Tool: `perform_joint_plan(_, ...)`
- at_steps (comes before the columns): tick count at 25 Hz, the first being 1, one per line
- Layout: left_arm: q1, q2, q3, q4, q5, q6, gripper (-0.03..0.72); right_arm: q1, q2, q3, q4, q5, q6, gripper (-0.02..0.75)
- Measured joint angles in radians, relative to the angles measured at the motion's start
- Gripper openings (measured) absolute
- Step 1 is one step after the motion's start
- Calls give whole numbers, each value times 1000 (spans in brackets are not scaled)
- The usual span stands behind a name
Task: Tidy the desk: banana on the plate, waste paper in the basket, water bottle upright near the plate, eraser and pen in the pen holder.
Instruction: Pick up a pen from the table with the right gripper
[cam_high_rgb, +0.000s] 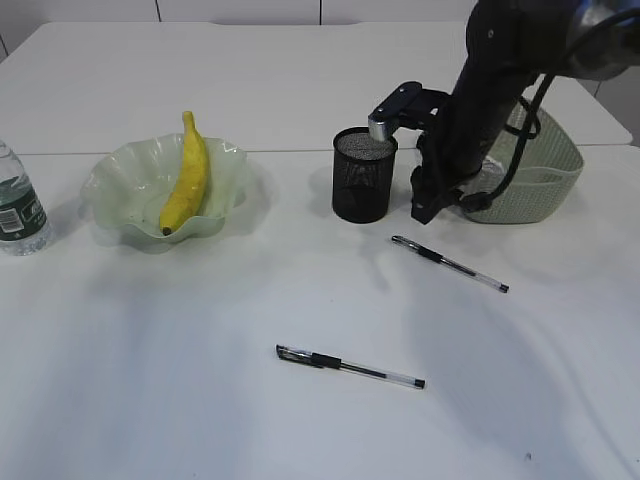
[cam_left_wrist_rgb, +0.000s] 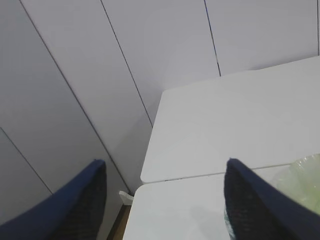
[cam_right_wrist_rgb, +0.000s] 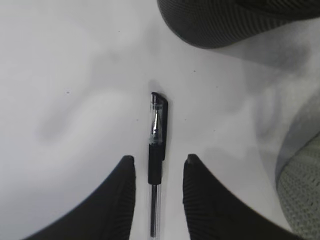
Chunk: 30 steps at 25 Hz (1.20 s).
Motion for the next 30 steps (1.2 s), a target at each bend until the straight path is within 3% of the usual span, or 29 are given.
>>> perform_joint_plan(30, 0, 0, 0, 28, 42, 0, 521, -4, 103, -2, -65, -38, 15, 253)
